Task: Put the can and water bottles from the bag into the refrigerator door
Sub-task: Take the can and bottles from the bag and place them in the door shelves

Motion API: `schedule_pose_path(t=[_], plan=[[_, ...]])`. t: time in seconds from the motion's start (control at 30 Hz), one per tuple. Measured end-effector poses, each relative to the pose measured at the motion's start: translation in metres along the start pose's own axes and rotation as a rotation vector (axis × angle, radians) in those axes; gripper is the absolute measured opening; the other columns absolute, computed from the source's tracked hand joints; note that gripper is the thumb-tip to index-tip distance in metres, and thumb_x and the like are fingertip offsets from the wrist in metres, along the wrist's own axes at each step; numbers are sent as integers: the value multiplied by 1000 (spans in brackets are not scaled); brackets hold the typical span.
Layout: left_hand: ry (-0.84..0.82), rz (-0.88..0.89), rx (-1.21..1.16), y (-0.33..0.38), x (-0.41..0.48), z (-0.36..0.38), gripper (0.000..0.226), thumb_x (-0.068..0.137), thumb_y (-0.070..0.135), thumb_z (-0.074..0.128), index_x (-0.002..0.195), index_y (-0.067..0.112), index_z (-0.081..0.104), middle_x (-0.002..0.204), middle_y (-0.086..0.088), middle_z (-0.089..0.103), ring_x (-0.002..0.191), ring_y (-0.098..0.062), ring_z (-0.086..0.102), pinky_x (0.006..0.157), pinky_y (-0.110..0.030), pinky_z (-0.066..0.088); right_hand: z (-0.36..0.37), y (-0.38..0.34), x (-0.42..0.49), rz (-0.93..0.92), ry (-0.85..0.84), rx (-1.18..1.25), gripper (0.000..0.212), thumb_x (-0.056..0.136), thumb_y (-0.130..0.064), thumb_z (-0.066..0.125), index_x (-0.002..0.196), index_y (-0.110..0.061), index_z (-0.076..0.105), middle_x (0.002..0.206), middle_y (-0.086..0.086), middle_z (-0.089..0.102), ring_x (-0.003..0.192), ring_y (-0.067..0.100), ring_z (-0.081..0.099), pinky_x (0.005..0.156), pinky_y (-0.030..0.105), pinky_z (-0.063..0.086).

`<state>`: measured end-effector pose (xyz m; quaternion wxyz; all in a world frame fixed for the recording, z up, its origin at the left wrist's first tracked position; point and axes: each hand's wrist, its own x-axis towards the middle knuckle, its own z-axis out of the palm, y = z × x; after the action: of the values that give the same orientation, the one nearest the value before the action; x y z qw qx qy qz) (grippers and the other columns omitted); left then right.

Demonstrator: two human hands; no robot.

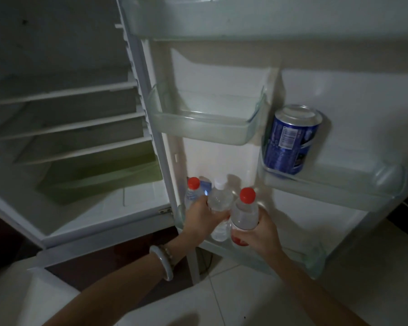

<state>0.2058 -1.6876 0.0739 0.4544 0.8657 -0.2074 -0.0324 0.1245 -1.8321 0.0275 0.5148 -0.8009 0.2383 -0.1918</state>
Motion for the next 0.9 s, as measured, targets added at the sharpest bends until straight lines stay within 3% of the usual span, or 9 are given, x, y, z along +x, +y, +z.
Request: schedule_pose_path(t=[0.03, 0.13, 0.3, 0.43, 0.53, 0.63, 0.77, 0.9], plan=[[17, -22, -3, -3, 1, 4, 28, 69, 47, 76, 79, 27, 59, 68, 17, 61, 65, 8, 57, 59, -6, 42, 1, 3, 2, 6, -2, 6, 75, 47, -34, 89, 113, -23, 56, 101, -4, 66, 91, 12, 64, 78, 31, 53], [30, -59, 11, -14, 6, 17, 41, 66, 50, 76, 95, 26, 61, 89, 8, 68, 82, -9, 63, 75, -29, 52, 4, 8, 9, 18, -30, -32, 75, 48, -32, 89, 115, -22, 55, 103, -3, 65, 94, 16, 62, 82, 33, 51], [39, -34, 34, -20, 8, 24, 45, 65, 54, 73, 94, 22, 62, 89, 5, 68, 83, -12, 62, 73, -31, 51, 10, 22, 16, 36, -60, -50, 52, 53, -27, 86, 97, -22, 59, 87, -7, 68, 79, 6, 65, 59, 9, 44], [36, -60, 11, -25, 5, 31, 44, 64, 44, 80, 94, 18, 62, 90, 2, 67, 81, -12, 61, 72, -28, 51, 13, 33, 17, 48, -92, -48, 52, 54, -27, 85, 97, -20, 58, 85, -5, 67, 75, 2, 64, 54, 5, 44], [74, -97, -9, -30, 3, 39, 47, 63, 43, 82, 93, 13, 61, 88, -1, 66, 81, -15, 62, 71, -30, 51, 14, 40, 18, -6, -133, -89, 51, 55, -30, 83, 96, -20, 54, 83, -4, 65, 72, 2, 63, 60, 13, 51], [85, -174, -50, -31, 4, 43, 50, 62, 45, 81, 96, 15, 59, 88, 1, 64, 81, -14, 61, 74, -32, 51, 15, 47, 21, -46, -124, -136, 69, 53, -37, 82, 110, -23, 46, 96, -4, 61, 87, 7, 62, 75, 31, 56], [78, -161, -65, -34, 0, 46, 57, 61, 55, 75, 101, 18, 57, 93, 2, 64, 86, -13, 61, 79, -38, 54, 17, 39, 16, -109, -77, -196, 95, 50, -31, 88, 126, -21, 32, 117, 1, 53, 108, 16, 53, 91, 34, 48], [41, -88, -103, -31, -12, 43, 66, 67, 38, 79, 119, 15, 45, 110, -1, 60, 100, -17, 58, 87, -37, 51, 12, 27, 9, -169, -54, -204, 94, 51, -21, 90, 126, -19, 32, 119, 3, 50, 110, 19, 51, 91, 35, 48]])
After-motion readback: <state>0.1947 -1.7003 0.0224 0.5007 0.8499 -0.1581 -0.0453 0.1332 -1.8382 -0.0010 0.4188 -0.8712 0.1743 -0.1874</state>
